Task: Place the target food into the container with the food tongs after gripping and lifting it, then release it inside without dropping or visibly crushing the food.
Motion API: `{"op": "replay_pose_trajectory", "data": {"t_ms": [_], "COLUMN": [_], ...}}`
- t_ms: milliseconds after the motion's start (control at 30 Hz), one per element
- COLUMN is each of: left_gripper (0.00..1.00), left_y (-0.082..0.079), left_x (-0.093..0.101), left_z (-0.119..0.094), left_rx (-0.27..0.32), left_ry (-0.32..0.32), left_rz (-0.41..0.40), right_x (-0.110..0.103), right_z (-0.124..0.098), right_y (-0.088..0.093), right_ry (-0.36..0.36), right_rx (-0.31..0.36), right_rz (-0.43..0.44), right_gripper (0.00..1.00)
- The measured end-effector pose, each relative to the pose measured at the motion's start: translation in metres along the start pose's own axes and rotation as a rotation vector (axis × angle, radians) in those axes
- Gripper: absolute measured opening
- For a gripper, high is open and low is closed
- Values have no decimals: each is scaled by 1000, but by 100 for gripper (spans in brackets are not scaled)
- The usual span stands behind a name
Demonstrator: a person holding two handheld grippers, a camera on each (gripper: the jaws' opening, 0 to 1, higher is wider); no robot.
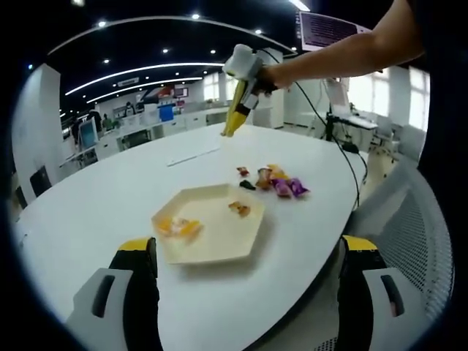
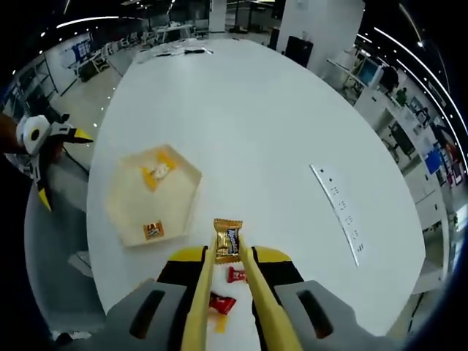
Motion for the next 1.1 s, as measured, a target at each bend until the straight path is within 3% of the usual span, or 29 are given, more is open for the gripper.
{"op": "replay_pose_trajectory", "data": {"t_ms": [1100], "left_gripper": [99], "left_y": [-4], "left_x": [1], "left_z": [-1], "left_rx": [32], "left_ry": [7], "left_rz": [16], "right_x": [-40], "right_z": [15], "right_y": [-40], "right_ry": [-9], "right_rx": [41], "right_rz": [-41], "right_gripper": [22]}}
Point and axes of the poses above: the point that each gripper's makers call its tool centre point, and the gripper's own axes: z roughly forward along the fingers, x roughly to its right, y roughly out of its underside, the point moved 8 cm from there along -z, roughly backward along the fingers, and after that the axes turned 11 degrees about x, right-handed, at the moved point
